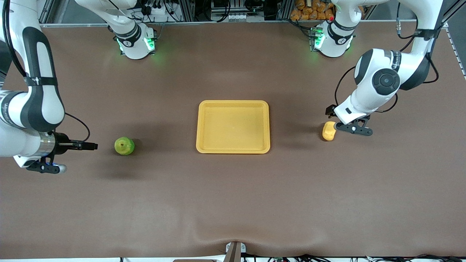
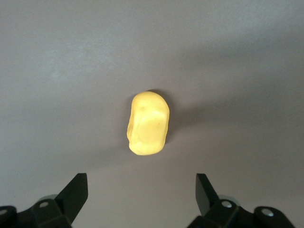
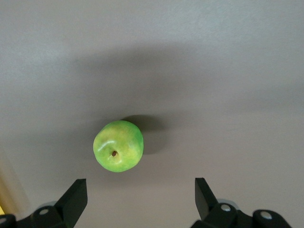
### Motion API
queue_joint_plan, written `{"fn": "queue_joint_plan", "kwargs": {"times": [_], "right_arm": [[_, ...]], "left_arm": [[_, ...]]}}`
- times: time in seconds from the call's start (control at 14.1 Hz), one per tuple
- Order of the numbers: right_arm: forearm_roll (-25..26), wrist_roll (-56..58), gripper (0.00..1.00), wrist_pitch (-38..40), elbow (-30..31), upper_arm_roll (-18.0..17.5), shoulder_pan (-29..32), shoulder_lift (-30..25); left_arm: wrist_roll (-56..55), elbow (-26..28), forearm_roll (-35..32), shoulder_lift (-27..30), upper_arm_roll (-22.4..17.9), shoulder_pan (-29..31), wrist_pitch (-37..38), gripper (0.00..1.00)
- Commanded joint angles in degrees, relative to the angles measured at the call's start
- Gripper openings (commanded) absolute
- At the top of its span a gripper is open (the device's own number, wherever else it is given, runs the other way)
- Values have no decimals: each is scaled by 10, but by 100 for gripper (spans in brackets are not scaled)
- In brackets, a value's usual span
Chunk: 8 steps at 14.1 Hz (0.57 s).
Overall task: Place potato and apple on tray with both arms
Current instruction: 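Reach the right gripper to the apple while the left gripper reaches the potato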
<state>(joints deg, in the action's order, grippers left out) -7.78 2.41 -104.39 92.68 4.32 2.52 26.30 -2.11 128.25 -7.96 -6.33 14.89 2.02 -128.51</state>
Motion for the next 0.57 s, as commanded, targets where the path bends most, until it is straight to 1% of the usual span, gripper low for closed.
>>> {"fn": "queue_joint_plan", "kwargs": {"times": [0.0, 0.07, 0.36, 0.5], "right_arm": [[-7, -6, 100, -7, -11, 0, -13, 20], [-7, -6, 100, -13, -10, 0, -15, 25], [-7, -6, 100, -27, -10, -1, -23, 46], [-8, -6, 100, -35, -9, -1, -29, 55]], "left_arm": [[9, 2, -18, -24, 4, 0, -24, 100], [9, 2, -21, -31, 5, 0, -27, 98], [9, -2, -52, -68, 9, -2, -35, 81], [9, -3, -58, -79, 9, -2, -48, 79]]}}
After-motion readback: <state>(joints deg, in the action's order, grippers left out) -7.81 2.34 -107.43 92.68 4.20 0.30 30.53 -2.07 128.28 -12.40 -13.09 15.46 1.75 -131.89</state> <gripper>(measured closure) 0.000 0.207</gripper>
